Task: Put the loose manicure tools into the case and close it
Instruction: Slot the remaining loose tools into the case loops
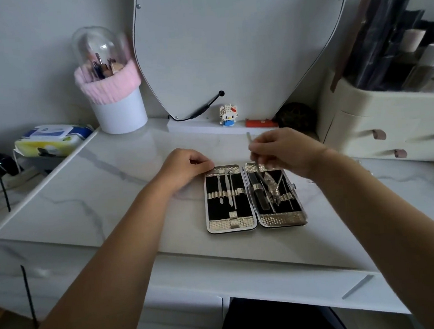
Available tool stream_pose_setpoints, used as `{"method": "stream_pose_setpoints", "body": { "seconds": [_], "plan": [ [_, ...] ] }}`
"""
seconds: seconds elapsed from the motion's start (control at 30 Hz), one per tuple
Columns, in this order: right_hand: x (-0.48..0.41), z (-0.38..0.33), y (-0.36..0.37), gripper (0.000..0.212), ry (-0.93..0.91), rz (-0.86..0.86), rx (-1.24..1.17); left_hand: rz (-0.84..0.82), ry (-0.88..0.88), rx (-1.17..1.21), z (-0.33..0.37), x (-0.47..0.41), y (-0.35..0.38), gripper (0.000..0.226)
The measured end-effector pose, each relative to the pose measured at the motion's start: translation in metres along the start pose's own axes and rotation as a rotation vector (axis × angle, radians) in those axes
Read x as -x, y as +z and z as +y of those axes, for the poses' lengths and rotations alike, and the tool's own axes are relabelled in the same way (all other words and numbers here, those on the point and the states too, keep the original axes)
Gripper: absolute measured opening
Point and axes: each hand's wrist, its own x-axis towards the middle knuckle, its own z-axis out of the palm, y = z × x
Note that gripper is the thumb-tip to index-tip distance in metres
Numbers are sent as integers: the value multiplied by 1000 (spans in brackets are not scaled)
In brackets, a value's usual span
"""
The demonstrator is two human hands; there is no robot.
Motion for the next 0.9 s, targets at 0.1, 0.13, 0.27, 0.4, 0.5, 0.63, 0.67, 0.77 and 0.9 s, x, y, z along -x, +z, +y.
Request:
{"method": "stream_pose_setpoints", "body": {
  "seconds": [0.1, 0.13, 0.27, 0.4, 0.5, 0.63, 0.67, 0.77, 0.9],
  "plan": [
    [-18, -10, 34, 23, -15, -54, -141, 7, -4, -31, 0, 0, -1, 7],
    [-23, -9, 42, 28, -22, -61, -135, 8, -6, -38, 0, 1, -1, 4],
    [-35, -1, 59, 28, -51, -41, -45, 0, 1, -65, 1, 0, -2, 5],
    [-38, 7, 64, 26, -81, 1, 28, -16, 3, -25, -2, -1, -4, 11],
    [-39, 10, 66, 25, -88, 34, 75, -19, 5, 5, -4, -1, -5, 10],
    [-41, 10, 68, 23, -85, 37, 118, 2, 19, 0, -4, -1, -5, 9],
    [-42, 10, 67, 23, -84, 24, 120, 7, 20, -7, -4, -1, -5, 8],
    [-44, 8, 65, 21, -80, -29, 132, 1, 12, -20, -3, 0, -4, 7],
    [-46, 7, 64, 18, -91, -50, 204, -10, 26, -25, -3, -1, -5, 8]
  ]
}}
